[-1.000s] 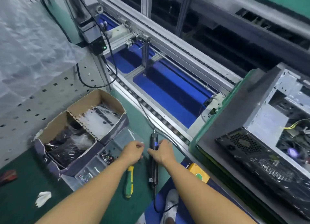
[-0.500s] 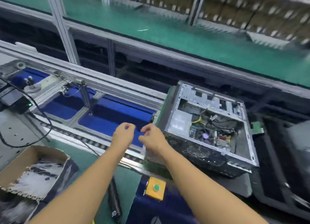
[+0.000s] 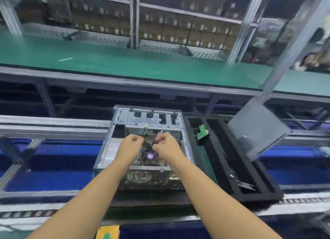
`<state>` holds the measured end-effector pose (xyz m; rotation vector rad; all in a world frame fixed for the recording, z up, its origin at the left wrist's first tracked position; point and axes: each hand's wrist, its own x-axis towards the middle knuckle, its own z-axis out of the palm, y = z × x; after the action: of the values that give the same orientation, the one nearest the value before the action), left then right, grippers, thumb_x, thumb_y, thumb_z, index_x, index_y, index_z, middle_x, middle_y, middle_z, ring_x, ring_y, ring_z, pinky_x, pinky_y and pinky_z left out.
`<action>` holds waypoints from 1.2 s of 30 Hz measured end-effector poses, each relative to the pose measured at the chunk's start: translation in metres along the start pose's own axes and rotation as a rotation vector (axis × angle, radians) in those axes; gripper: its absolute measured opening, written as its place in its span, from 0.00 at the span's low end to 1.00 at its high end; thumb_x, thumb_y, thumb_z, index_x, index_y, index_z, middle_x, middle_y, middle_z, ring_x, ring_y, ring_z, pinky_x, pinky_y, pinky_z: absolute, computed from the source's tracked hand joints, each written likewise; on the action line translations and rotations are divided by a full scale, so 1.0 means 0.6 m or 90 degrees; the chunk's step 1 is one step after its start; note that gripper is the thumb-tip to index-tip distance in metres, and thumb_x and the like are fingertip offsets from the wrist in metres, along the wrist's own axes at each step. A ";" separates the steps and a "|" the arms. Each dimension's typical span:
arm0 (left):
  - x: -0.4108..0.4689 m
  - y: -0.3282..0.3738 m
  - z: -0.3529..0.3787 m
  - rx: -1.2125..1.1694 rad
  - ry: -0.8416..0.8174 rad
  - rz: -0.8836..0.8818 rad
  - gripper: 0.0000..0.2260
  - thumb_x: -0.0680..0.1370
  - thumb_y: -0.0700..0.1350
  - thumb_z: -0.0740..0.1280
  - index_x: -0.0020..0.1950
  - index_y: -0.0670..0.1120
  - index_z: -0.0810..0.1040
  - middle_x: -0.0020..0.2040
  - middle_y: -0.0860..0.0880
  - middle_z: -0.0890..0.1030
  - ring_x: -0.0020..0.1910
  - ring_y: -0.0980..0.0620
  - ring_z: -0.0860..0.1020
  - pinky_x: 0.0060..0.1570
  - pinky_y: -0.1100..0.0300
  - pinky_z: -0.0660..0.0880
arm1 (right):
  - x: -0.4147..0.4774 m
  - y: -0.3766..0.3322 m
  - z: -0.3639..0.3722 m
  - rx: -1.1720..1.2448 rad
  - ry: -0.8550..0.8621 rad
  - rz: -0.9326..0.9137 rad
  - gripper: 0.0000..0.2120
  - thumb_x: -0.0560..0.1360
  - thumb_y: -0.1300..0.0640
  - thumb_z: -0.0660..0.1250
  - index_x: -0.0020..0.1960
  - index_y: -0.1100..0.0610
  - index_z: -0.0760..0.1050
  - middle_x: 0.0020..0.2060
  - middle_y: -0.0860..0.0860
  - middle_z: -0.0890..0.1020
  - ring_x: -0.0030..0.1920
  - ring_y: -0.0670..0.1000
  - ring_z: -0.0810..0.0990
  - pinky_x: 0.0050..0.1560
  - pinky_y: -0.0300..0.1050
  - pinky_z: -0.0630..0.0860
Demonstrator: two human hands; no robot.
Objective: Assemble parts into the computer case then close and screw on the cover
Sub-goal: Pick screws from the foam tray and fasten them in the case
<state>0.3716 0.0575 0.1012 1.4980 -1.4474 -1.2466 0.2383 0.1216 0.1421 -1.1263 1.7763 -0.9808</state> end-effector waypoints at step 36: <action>0.225 0.099 0.522 0.263 -0.304 0.000 0.14 0.80 0.49 0.61 0.65 0.50 0.72 0.58 0.53 0.76 0.50 0.53 0.74 0.48 0.60 0.67 | 0.296 0.256 -0.372 0.109 0.213 0.234 0.08 0.78 0.61 0.64 0.57 0.55 0.72 0.42 0.53 0.79 0.39 0.51 0.76 0.43 0.47 0.77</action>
<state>0.0449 -0.0412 0.0427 1.5159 -2.1204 -1.4314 -0.0627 0.0442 0.0510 -0.5224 2.0237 -1.1115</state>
